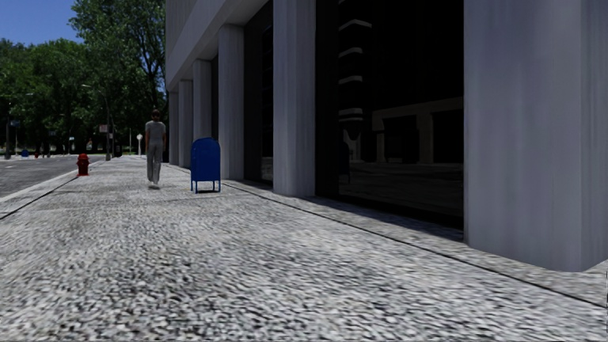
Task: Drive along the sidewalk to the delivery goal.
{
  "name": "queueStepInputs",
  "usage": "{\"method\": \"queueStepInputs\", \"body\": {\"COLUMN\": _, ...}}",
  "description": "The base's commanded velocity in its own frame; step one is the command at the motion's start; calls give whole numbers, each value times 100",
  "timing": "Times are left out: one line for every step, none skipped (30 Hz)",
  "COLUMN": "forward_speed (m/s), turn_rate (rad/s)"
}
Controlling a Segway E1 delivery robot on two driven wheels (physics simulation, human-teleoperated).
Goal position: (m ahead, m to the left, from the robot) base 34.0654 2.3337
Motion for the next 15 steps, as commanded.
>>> {"method": "queueStepInputs", "body": {"forward_speed": 159, "turn_rate": 64}}
{"method": "queueStepInputs", "body": {"forward_speed": 159, "turn_rate": 64}}
{"method": "queueStepInputs", "body": {"forward_speed": 159, "turn_rate": 64}}
{"method": "queueStepInputs", "body": {"forward_speed": 159, "turn_rate": 64}}
{"method": "queueStepInputs", "body": {"forward_speed": 159, "turn_rate": 64}}
{"method": "queueStepInputs", "body": {"forward_speed": 159, "turn_rate": 64}}
{"method": "queueStepInputs", "body": {"forward_speed": 159, "turn_rate": 64}}
{"method": "queueStepInputs", "body": {"forward_speed": 159, "turn_rate": 64}}
{"method": "queueStepInputs", "body": {"forward_speed": 159, "turn_rate": 64}}
{"method": "queueStepInputs", "body": {"forward_speed": 159, "turn_rate": 64}}
{"method": "queueStepInputs", "body": {"forward_speed": 159, "turn_rate": 64}}
{"method": "queueStepInputs", "body": {"forward_speed": 159, "turn_rate": 64}}
{"method": "queueStepInputs", "body": {"forward_speed": 159, "turn_rate": 64}}
{"method": "queueStepInputs", "body": {"forward_speed": 159, "turn_rate": 64}}
{"method": "queueStepInputs", "body": {"forward_speed": 159, "turn_rate": 64}}
